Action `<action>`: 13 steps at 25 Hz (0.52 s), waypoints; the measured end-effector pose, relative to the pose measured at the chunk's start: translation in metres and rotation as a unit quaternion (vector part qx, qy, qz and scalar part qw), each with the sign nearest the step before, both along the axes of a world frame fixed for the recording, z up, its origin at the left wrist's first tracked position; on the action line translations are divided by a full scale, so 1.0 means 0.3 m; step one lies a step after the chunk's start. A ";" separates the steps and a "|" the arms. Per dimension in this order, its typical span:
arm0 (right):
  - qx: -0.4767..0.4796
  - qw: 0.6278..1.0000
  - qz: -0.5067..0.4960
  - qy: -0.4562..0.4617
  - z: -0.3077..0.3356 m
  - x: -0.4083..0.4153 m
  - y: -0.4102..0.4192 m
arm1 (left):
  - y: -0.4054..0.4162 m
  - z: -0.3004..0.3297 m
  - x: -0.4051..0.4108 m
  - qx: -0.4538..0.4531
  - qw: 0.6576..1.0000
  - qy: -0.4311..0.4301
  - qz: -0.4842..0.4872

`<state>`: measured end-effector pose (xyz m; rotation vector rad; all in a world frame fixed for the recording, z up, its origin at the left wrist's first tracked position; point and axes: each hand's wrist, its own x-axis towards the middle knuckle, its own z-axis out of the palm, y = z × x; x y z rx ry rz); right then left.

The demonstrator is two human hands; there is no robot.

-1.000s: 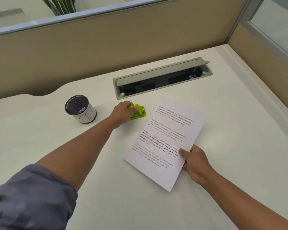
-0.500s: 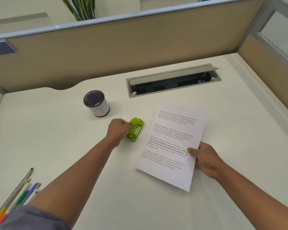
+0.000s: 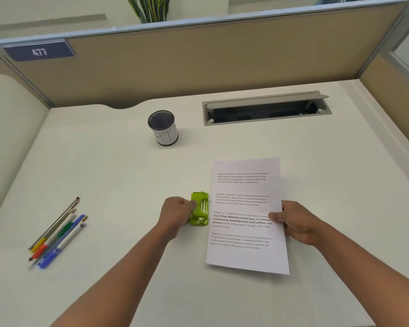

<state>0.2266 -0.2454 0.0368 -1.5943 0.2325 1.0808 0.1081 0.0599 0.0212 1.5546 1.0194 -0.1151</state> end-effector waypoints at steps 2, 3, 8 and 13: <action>-0.005 1.000 0.014 -0.002 0.000 -0.012 0.003 | -0.025 0.002 -0.035 -0.007 1.000 -0.003 0.004; -0.006 1.000 0.019 -0.003 0.002 -0.017 0.005 | -0.035 0.001 -0.049 -0.007 1.000 -0.005 0.005; -0.014 0.999 0.030 -0.009 0.008 -0.028 -0.001 | -0.059 -0.003 -0.092 0.004 1.000 -0.003 0.013; -0.023 0.999 0.044 -0.018 0.007 -0.035 -0.001 | -0.075 0.000 -0.116 -0.003 1.000 -0.009 0.010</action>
